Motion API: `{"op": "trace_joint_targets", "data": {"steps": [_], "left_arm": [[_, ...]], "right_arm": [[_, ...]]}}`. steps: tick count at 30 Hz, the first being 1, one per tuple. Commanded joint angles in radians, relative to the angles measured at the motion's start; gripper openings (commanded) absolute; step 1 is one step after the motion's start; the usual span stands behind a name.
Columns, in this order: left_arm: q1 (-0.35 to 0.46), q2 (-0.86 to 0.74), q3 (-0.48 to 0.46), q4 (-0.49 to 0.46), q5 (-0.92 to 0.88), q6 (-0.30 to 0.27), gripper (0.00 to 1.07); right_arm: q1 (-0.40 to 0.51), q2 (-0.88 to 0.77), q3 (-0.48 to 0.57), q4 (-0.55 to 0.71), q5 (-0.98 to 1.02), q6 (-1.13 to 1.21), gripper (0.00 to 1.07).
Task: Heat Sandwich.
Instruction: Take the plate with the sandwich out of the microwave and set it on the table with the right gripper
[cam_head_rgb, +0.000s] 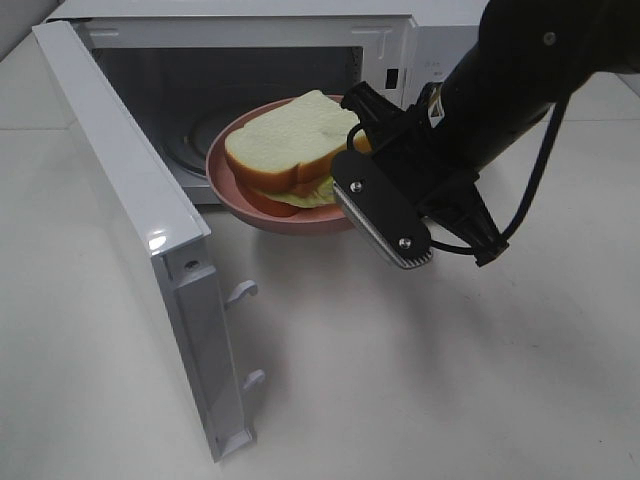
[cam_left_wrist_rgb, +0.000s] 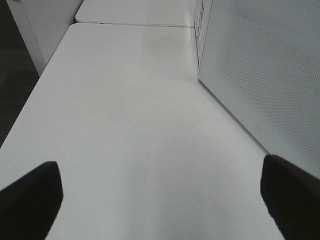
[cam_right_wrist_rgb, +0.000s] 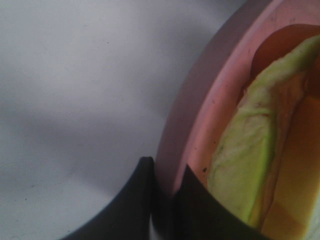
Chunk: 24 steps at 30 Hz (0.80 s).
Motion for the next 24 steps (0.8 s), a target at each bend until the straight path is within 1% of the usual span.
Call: {"op": "trace_joint_targets", "data": {"steps": [1, 10, 17, 24], "left_arm": [[0.003, -0.028, 0.003, -0.005, -0.008, 0.000, 1.01], [0.003, -0.028, 0.003, -0.005, -0.008, 0.000, 1.01], [0.003, -0.028, 0.003, -0.005, -0.008, 0.000, 1.01], [0.003, -0.028, 0.003, -0.005, -0.008, 0.000, 1.01]], "right_arm": [[-0.008, -0.049, 0.026, 0.002, -0.035, 0.022, 0.00], [-0.008, -0.136, 0.101, 0.001, -0.034, 0.068, 0.00], [-0.008, -0.220, 0.191, -0.007, -0.036, 0.091, 0.00], [-0.008, -0.277, 0.240, -0.007, -0.034, 0.107, 0.00]]}}
